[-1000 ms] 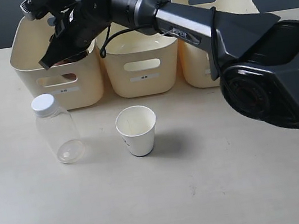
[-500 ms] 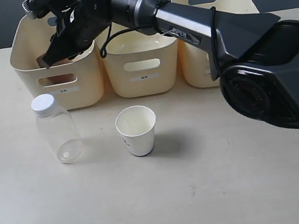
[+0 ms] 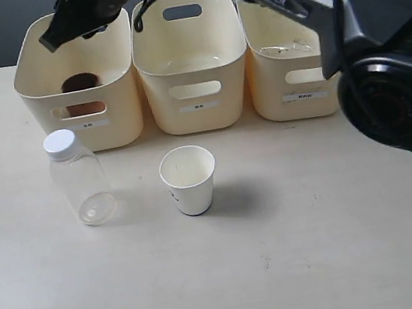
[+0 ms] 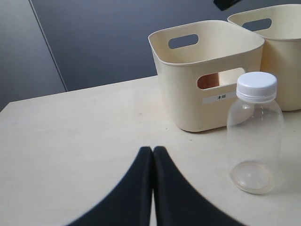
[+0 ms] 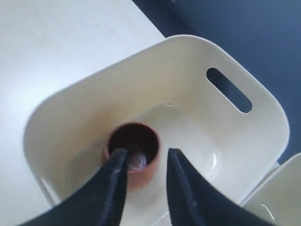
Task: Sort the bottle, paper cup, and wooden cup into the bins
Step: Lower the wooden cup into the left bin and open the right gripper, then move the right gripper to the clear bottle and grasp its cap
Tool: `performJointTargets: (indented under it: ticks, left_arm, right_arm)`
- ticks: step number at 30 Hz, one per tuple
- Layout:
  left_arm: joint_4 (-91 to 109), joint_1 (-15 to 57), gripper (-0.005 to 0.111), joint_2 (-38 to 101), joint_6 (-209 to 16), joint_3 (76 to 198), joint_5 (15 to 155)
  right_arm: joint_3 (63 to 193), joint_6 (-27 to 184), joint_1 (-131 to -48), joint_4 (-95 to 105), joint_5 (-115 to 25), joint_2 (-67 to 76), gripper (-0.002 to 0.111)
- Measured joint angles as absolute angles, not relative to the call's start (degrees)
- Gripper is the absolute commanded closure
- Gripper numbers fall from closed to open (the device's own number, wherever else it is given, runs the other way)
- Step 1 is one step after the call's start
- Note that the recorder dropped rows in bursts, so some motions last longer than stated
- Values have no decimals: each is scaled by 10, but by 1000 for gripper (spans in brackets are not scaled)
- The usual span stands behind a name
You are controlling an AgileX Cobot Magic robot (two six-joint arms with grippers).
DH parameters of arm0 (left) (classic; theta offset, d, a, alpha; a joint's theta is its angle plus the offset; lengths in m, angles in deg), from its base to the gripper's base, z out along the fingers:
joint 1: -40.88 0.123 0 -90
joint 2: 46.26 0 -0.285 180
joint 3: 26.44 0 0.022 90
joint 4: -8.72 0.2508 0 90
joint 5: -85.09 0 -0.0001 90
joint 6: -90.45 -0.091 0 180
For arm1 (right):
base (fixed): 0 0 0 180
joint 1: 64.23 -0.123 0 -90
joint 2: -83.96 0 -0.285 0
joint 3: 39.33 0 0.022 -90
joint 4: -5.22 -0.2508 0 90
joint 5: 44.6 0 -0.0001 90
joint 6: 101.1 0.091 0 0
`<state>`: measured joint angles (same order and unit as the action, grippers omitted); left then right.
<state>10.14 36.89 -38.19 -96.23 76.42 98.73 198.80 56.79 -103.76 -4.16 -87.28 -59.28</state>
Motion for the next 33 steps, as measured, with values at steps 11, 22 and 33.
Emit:
performJointTargets:
  ticks: [11, 22, 33]
  left_arm:
    - [101, 369, 107, -382, -962, 764, 987]
    - [101, 369, 107, -382, -962, 764, 987]
    - [101, 369, 107, -382, -962, 764, 987]
  right_arm:
    - [1988, 552, -1086, 18, -1063, -483, 83]
    - [1989, 539, -1135, -7, -1144, -462, 83]
    - [1988, 541, -1144, -43, -1144, -518, 35]
